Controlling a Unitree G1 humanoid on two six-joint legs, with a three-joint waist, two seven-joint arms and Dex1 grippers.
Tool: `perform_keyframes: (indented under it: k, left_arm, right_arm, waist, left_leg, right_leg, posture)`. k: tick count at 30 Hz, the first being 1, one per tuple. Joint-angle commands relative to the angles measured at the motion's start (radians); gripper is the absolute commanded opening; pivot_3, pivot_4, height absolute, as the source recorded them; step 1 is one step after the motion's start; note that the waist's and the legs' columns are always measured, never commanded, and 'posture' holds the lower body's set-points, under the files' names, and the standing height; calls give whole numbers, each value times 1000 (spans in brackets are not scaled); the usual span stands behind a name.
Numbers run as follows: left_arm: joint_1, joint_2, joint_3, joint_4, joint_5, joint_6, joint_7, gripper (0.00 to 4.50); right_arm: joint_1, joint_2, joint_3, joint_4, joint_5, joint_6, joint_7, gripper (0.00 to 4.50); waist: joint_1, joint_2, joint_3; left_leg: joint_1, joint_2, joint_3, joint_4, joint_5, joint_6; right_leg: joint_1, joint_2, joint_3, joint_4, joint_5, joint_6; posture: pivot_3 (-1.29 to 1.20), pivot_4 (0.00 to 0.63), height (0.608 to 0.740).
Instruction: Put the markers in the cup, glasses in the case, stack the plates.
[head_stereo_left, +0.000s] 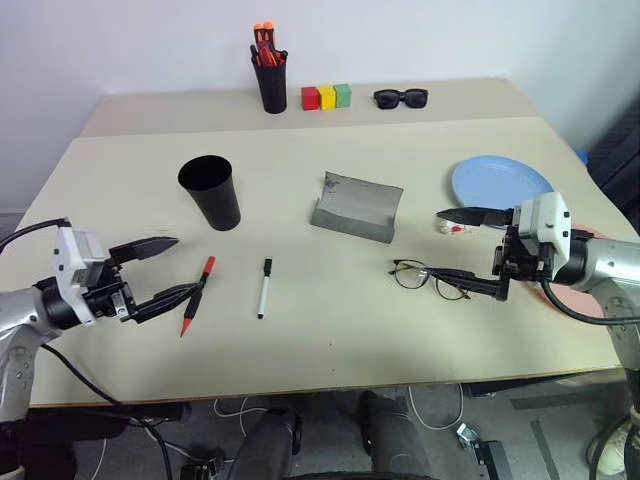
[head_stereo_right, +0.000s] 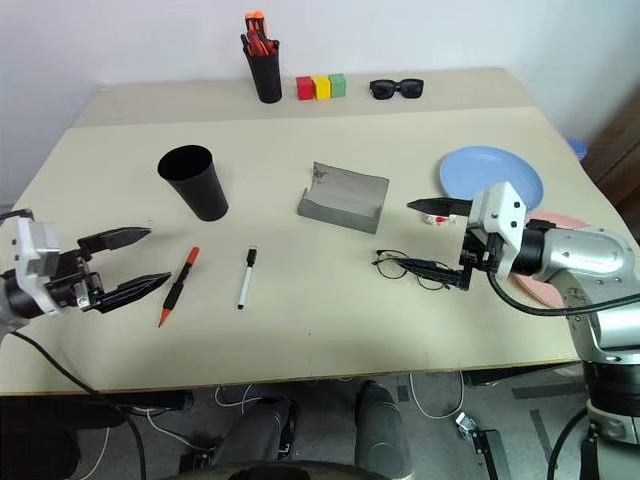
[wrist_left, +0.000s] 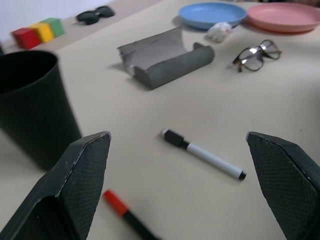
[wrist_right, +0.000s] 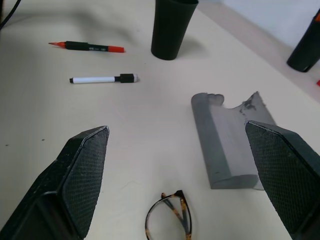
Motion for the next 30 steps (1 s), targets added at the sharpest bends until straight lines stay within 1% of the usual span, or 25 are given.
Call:
perform_keyframes:
  k: [1, 5, 10, 12, 14, 17, 19, 22, 24, 26, 27, 29, 30]
  left_arm:
    - [12, -9, 43, -46, 7, -39, 30, 4500]
    - [25, -13, 51, -48, 9, -47, 52, 4500]
    - [10, 17, 58, -66, -3, 62, 149, 4500]
    - [11, 5, 75, -104, 1, 87, 216, 4500]
    - [7, -1, 100, -151, -56, 207, 316, 4500]
    - [23, 3, 112, -226, -106, 316, 390, 4500]
    - [6, 3, 77, -273, -138, 428, 477, 4500]
    - [-10, 21, 42, -288, -114, 518, 553, 4500]
    - [-59, 7, 3, -284, -76, 592, 667, 4500]
    - [-114, -22, -25, -305, -118, 707, 754, 4500]
    - [-132, -13, -59, -333, -104, 766, 795, 4500]
    - [-174, -33, -72, -357, -117, 905, 883, 4500]
    - [-184, -27, -80, -367, -121, 945, 894, 4500]
  right_arm:
    - [-53, 10, 11, 12, 0, -7, 5, 4438]
    - [-84, 44, 45, 30, -28, -30, -14, 4438]
    - [-120, 97, 64, 63, -61, -63, -49, 4438]
    - [-110, 123, 78, 57, -83, -87, -71, 4438]
    - [-117, 155, 81, 43, -96, -93, -114, 4438]
    - [-115, 177, 84, -9, -82, -55, -149, 4438]
    - [-97, 177, 79, -25, -92, -63, -158, 4438]
    - [-79, 193, 84, -70, -93, -47, -198, 4438]
    - [-64, 213, 95, -96, -102, -43, -233, 4438]
    - [-46, 224, 103, -119, -108, -42, -253, 4438]
    - [-38, 228, 101, -124, -110, -45, -260, 4438]
    - [-29, 234, 101, -132, -115, -47, -278, 4438]
    - [-26, 237, 104, -139, -118, -45, -287, 4438]
  waist:
    - [2, 0, 0]
    - [1, 0, 0]
    - [1, 0, 0]
    - [0, 0, 0]
    - [0, 0, 0]
    - [0, 0, 0]
    - [-1, 0, 0]
    - [1, 0, 0]
    - [2, 0, 0]
    - [2, 0, 0]
    - [1, 0, 0]
    - [0, 0, 0]
    - [-1, 0, 0]
  left_leg:
    - [0, 0, 0, 0, 0, 0]
    - [0, 0, -1, 0, 0, 0]
    - [0, 0, 0, 0, 0, 0]
    - [0, 0, -1, 0, 0, 0]
    - [0, 0, -1, 0, 0, 0]
    - [0, 0, -1, 0, 0, 0]
    - [0, 0, -1, 0, 0, 0]
    - [0, 0, -1, 0, 0, 0]
    - [0, -2, -1, 0, 0, 0]
    - [0, -2, -2, 0, 0, 0]
    - [1, -2, -2, 0, 0, 0]
    - [0, -3, -2, 0, 0, 0]
    - [0, -3, -2, 0, 0, 0]
  right_leg:
    - [0, 0, 0, 0, 0, 0]
    - [0, 0, -1, 0, 0, 0]
    - [0, 0, -1, 0, 0, 0]
    - [0, 0, -1, 0, 1, 1]
    - [0, 0, -1, 0, 1, 1]
    - [-1, 0, -1, 0, 2, 3]
    - [-1, 0, -1, 1, 2, 3]
    - [0, 0, -1, 1, 2, 3]
    - [0, 0, -1, 1, 2, 3]
    - [0, 1, -1, 1, 2, 3]
    - [0, 1, -1, 1, 2, 3]
    - [0, 1, -1, 1, 2, 3]
    - [0, 1, -1, 1, 2, 3]
  posture:
    - [0, 150, 740]
    - [0, 150, 740]
    - [0, 150, 740]
    - [0, 150, 740]
    - [0, 150, 740]
    - [0, 150, 740]
    - [0, 150, 740]
    - [0, 150, 740]
    - [0, 150, 740]
    - [0, 150, 740]
    - [0, 150, 740]
    - [0, 150, 740]
    - [0, 150, 740]
